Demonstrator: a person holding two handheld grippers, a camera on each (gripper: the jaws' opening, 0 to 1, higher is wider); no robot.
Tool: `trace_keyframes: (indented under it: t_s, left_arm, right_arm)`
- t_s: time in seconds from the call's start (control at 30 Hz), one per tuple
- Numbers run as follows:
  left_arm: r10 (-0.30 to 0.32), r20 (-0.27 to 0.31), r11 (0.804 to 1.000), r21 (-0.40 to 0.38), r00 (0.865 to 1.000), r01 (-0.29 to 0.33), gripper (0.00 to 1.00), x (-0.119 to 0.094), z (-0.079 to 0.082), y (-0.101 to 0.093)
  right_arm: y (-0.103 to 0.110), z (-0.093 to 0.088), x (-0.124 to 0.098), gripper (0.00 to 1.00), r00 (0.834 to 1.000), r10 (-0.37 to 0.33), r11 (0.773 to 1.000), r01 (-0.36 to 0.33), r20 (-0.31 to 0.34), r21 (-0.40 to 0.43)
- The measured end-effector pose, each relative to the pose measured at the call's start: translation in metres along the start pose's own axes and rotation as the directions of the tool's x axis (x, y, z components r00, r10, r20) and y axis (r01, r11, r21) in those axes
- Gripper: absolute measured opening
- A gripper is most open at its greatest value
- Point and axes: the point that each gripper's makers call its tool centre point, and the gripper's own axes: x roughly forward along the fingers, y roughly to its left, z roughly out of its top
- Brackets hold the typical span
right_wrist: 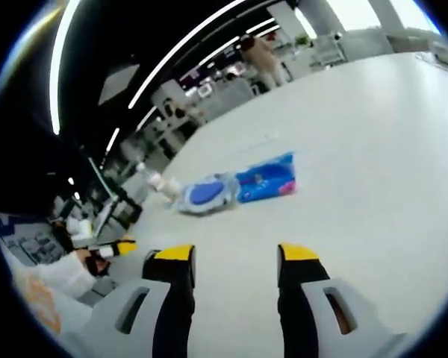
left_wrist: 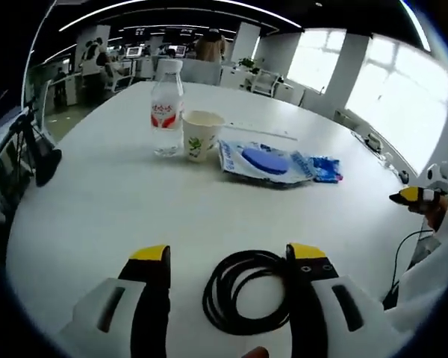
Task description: Arrange the tabletop items into an orderly group along one side of the table until the central work area is clear of visible clutter.
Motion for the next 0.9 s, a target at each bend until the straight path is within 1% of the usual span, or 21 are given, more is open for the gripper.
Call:
trace_keyframes:
  t_s: [0.13,0.23,0.3,0.37,0.5,0.53,0.6,0.63,0.77,0.8,0.9]
  left_arm:
    - [-0.024,-0.039,1.0,0.011,0.999,0.024,0.51,-0.002,-0.015,-0.006]
    - [-0.011,-0.08,1.0,0.024,0.997,0.013,0.46,-0.002,-0.026,-0.006]
    - [0.001,-0.105,1.0,0.016,0.994,0.001,0.44,-0.001,-0.035,-0.005]
    - [0.005,-0.114,1.0,0.007,0.993,-0.004,0.41,0.0,-0.041,-0.005]
    - [0.03,-0.132,1.0,-0.001,0.991,-0.031,0.29,0.001,-0.049,-0.001]
    - [0.036,-0.138,0.999,-0.013,0.99,-0.038,0.26,0.002,-0.051,-0.001]
    - [0.04,-0.15,0.998,-0.038,0.988,-0.046,0.17,0.002,-0.054,0.001]
    - [0.043,-0.152,0.998,-0.043,0.987,-0.051,0.15,0.003,-0.055,0.002]
    - [0.058,-0.173,0.996,-0.055,0.983,-0.068,0.1,0.003,-0.061,0.004]
    - [0.059,-0.182,0.996,-0.053,0.981,-0.07,0.1,0.004,-0.063,0.004]
    - [0.078,-0.181,0.996,-0.03,0.98,-0.085,0.09,0.004,-0.063,0.004]
  right_arm:
    - [0.0,-0.003,-0.001,0.42,1.0,-0.001,1.0,0.001,-0.005,0.003]
    - [-0.001,-0.005,-0.002,0.42,1.0,-0.004,1.0,0.004,-0.006,0.01]
    - [-0.002,-0.005,-0.002,0.42,1.0,-0.006,1.0,0.007,-0.006,0.009]
    - [-0.003,-0.004,-0.003,0.42,1.0,-0.008,1.0,0.008,0.001,0.016]
    - [-0.003,-0.002,-0.005,0.42,1.0,-0.01,1.0,0.009,0.009,0.024]
    - [-0.004,-0.002,-0.005,0.41,1.0,-0.008,1.0,0.008,0.009,0.028]
    - [-0.004,-0.003,-0.005,0.41,1.0,-0.004,0.999,0.004,0.011,0.038]
    - [-0.003,-0.003,-0.005,0.4,1.0,-0.002,0.999,0.002,0.011,0.04]
    - [-0.006,-0.001,-0.007,0.4,1.0,-0.008,0.998,0.006,0.025,0.064]
    - [-0.007,-0.001,-0.007,0.39,1.0,-0.01,0.998,0.008,0.027,0.067]
    - [-0.009,0.0,-0.009,0.39,0.999,-0.018,0.997,0.015,0.035,0.078]
